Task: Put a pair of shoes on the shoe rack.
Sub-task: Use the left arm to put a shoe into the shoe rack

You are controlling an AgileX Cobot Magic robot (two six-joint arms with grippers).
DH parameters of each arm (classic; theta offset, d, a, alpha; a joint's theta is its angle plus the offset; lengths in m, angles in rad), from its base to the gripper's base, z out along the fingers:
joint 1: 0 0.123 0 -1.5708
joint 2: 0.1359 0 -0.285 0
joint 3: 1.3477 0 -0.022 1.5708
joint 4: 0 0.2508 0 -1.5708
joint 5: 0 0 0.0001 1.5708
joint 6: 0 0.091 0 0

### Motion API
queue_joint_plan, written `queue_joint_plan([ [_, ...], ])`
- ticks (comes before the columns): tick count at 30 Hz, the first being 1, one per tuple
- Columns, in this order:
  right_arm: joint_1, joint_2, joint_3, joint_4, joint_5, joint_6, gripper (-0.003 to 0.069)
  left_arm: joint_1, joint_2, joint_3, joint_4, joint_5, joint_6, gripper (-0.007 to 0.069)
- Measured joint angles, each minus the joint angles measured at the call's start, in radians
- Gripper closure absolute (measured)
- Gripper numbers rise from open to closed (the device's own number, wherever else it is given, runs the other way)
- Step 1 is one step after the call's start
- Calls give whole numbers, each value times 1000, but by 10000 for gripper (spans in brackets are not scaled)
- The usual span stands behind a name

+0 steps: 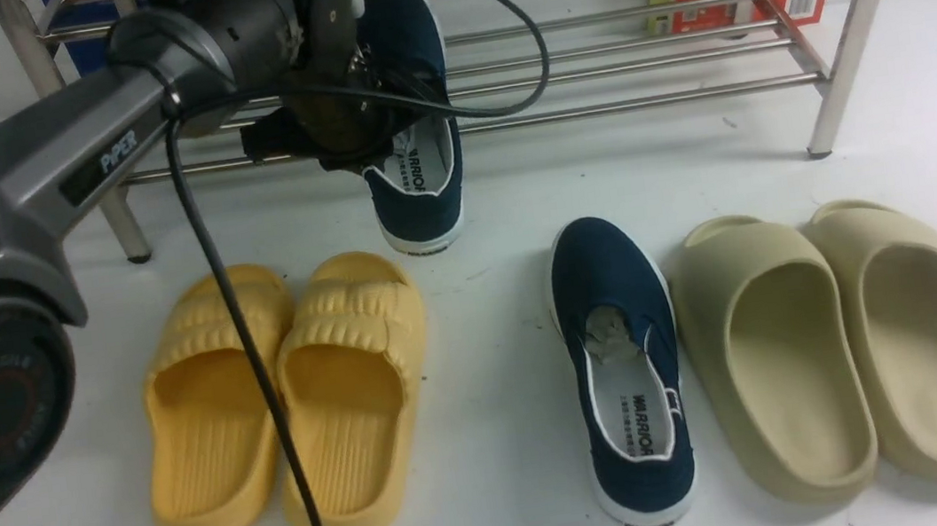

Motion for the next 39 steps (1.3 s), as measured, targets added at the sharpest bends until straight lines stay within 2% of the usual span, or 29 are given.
queue_joint_plan([
  [10, 0, 0, 0, 0, 0, 0, 419, 4, 42, -47, 70, -42, 1, 609],
  [28, 0, 0, 0, 0, 0, 0, 419, 4, 42, -47, 113, -80, -27, 609],
  [39, 0, 0, 0, 0, 0, 0, 419, 4, 42, -47, 151, -118, -110, 609],
])
